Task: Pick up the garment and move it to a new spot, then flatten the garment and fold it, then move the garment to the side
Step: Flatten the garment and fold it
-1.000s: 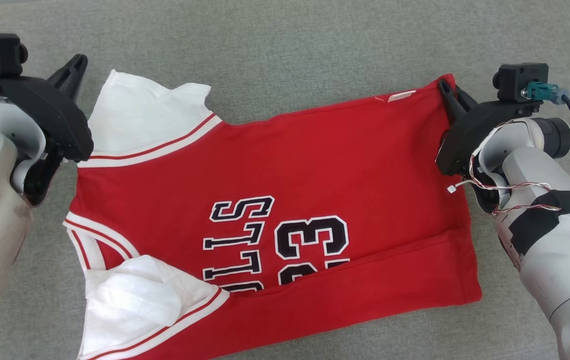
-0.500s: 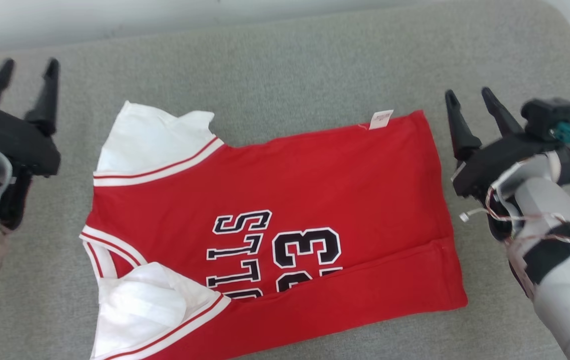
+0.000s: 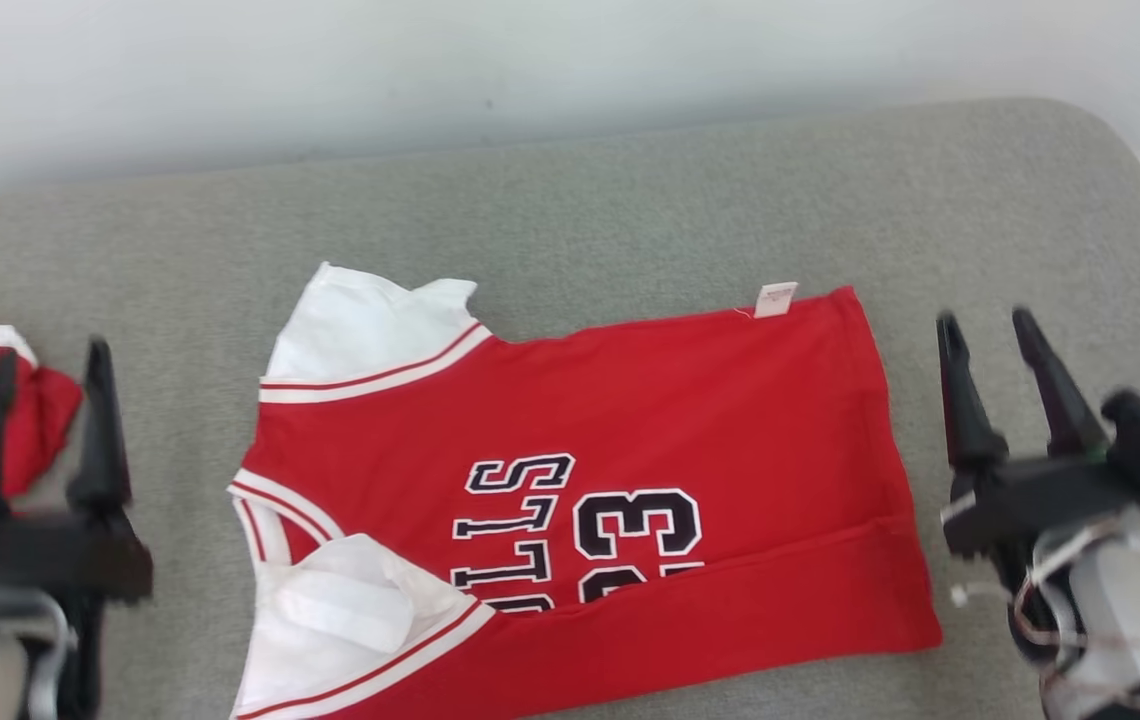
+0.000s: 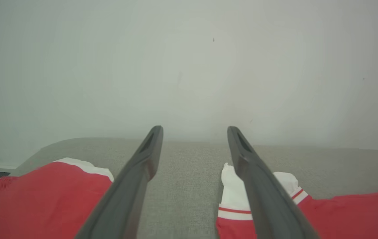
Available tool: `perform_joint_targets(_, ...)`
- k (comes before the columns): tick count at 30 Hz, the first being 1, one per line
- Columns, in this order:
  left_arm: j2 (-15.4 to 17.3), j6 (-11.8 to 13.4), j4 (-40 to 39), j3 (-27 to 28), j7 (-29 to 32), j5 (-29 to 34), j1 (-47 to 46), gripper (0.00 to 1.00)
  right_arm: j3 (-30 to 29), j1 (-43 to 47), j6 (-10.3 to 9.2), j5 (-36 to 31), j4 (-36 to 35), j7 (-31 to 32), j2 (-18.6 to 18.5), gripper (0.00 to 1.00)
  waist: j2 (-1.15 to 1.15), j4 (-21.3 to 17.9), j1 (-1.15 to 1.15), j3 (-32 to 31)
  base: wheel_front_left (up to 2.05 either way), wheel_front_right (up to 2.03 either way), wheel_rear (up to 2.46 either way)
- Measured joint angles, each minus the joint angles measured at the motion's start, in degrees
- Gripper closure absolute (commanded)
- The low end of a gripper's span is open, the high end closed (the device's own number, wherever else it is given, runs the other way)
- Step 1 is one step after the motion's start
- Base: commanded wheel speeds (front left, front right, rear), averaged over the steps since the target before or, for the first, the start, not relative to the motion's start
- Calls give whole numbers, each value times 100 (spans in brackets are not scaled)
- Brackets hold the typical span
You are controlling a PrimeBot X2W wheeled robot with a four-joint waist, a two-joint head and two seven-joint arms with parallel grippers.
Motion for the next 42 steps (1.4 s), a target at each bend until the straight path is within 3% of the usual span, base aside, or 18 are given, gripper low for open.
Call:
perform_joint_targets(8,-730,-103,-820,561,-1,616,1143,0,-547,1390,-1,-425,-1004,0,401,0,0,264,0,-236,0,0,0)
perform_joint_targets(17,-1250,-311,-1122,843,-1,1360,2120,0,-671,2378,0,-634,-1573,0,817,0,0,362,1,-485,0,0,0)
perform_joint_targets(29,-1712,-625,-1062,1165,-1,1783,2705,0,-636,2971,-1,-977,-1696,11,971,0,1,404,1,-834,0,0,0)
perform_joint_targets(42,-1936,-821,-949,1370,-1,2035,2782,0,-656,3078,0,-1039,-1725,83,1032,0,1,373,1,-938,0,0,0)
